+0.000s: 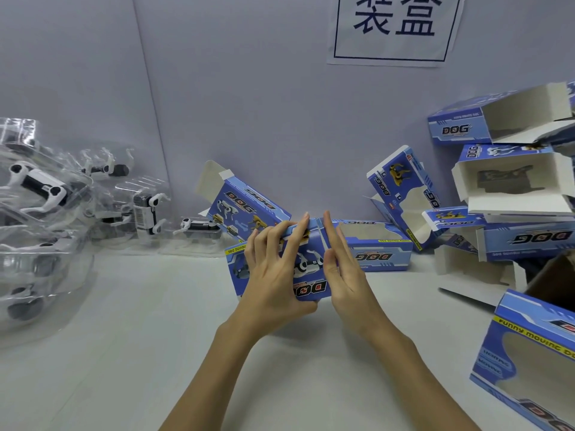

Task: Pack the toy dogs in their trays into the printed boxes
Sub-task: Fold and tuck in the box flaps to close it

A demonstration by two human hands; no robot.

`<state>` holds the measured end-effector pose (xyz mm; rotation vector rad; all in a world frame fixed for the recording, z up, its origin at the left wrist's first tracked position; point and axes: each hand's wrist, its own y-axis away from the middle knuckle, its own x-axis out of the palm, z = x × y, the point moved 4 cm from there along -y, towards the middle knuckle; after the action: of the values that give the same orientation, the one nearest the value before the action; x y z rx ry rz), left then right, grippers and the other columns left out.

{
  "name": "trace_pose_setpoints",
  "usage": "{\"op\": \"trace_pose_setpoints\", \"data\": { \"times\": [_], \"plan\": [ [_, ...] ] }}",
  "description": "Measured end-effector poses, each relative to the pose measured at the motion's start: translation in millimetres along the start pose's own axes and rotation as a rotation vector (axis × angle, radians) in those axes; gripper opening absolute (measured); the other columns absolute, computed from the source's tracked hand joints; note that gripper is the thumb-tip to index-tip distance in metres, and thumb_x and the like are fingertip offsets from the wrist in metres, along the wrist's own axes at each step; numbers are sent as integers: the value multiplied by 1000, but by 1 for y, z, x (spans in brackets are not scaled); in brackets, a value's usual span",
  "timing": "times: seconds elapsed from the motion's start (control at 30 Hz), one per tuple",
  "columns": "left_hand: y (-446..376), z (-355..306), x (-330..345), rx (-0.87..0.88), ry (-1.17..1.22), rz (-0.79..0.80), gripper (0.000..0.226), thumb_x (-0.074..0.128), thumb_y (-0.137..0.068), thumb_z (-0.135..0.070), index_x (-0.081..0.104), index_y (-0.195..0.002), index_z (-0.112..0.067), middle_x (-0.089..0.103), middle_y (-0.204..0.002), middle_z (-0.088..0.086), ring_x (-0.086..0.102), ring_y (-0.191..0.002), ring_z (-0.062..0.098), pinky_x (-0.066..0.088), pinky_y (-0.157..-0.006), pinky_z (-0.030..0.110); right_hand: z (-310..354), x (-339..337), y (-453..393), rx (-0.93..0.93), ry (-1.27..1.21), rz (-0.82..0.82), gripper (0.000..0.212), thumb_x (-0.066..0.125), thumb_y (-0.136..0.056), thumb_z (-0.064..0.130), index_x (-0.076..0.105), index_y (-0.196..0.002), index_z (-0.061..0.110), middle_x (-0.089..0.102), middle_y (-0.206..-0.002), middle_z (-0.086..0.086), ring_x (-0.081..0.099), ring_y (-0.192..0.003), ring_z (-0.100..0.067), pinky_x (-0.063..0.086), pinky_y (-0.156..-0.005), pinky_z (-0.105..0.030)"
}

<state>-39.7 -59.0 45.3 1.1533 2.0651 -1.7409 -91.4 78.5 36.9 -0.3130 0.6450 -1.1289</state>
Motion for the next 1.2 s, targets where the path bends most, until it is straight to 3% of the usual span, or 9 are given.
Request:
{"op": "trace_pose_setpoints", "data": {
  "times": [0.13, 0.23, 0.33, 0.4, 0.53, 0.67, 0.83, 1.0, 1.2],
  "plan": [
    [0, 2, -1, -3, -14, -20, 126, 87, -63, -56, 20, -165, -28, 32, -155, 0, 27, -146, 25, 20, -122, 54, 2, -3, 4, 26, -314, 23, 57, 42, -110, 29, 27, -162, 45, 34, -167, 11, 39, -152, -17, 60, -98, -42],
    [-1, 4, -4, -38, 23, -28, 128, 86, -62, -58, 17, -166, -31, 32, -155, -1, 27, -146, 22, 17, -122, 43, 7, -9, 7, -19, -429, -120, 47, 54, -106, 15, 51, -151, 29, 60, -147, 7, 60, -135, -20, 62, -87, -31],
    [-1, 3, -6, -81, 64, -41, 127, 83, -62, -60, 14, -166, -34, 32, -154, -2, 28, -145, 21, 12, -121, 34, 8, -9, 8, -19, -369, -225, 41, 62, -100, 27, 66, -134, 49, 63, -143, 11, 60, -134, -16, 65, -80, -32],
    [-1, 0, -5, -90, 59, -52, 125, 81, -63, -61, 14, -166, -32, 32, -154, -1, 27, -145, 22, 9, -120, 31, 9, -8, 9, -37, -317, -240, 41, 60, -99, 33, 64, -129, 61, 59, -146, 19, 54, -139, -10, 65, -79, -30],
    [0, 0, -2, -103, 41, -70, 123, 75, -65, -65, 15, -166, -30, 32, -155, 2, 26, -146, 24, 11, -120, 34, 10, -3, 10, -69, -251, -187, 43, 51, -102, 38, 56, -137, 63, 44, -159, 18, 42, -147, -5, 64, -84, -30],
    [-1, 4, -3, -118, 62, -59, 122, 72, -65, -69, 15, -166, -30, 31, -156, 0, 24, -146, 22, 4, -120, 26, 10, -3, 9, -65, -203, -111, 48, 52, -102, 44, 46, -147, 60, 39, -162, 17, 38, -150, -8, 64, -87, -33],
    [-4, 9, -8, -111, 98, -16, 124, 81, -62, -59, 17, -165, -33, 33, -156, 0, 26, -147, 21, 2, -119, 20, 3, -4, 6, 37, -382, -101, 50, 53, -104, 44, 50, -154, 36, 55, -152, 2, 55, -139, -23, 64, -85, -36],
    [-2, 5, -6, -122, 82, -19, 121, 79, -63, -60, 16, -164, -34, 32, -157, 2, 25, -148, 22, 0, -119, 23, 1, 0, 6, 30, -330, -154, 49, 46, -103, 41, 48, -152, 43, 55, -151, 1, 58, -136, -22, 64, -81, -31],
    [-1, 6, -4, -107, 51, -28, 123, 77, -63, -63, 18, -165, -31, 33, -156, 3, 26, -148, 24, 6, -121, 33, 2, 1, 8, -20, -269, -111, 48, 45, -102, 52, 47, -150, 51, 52, -152, 13, 47, -145, -16, 64, -83, -30]
  ]
}}
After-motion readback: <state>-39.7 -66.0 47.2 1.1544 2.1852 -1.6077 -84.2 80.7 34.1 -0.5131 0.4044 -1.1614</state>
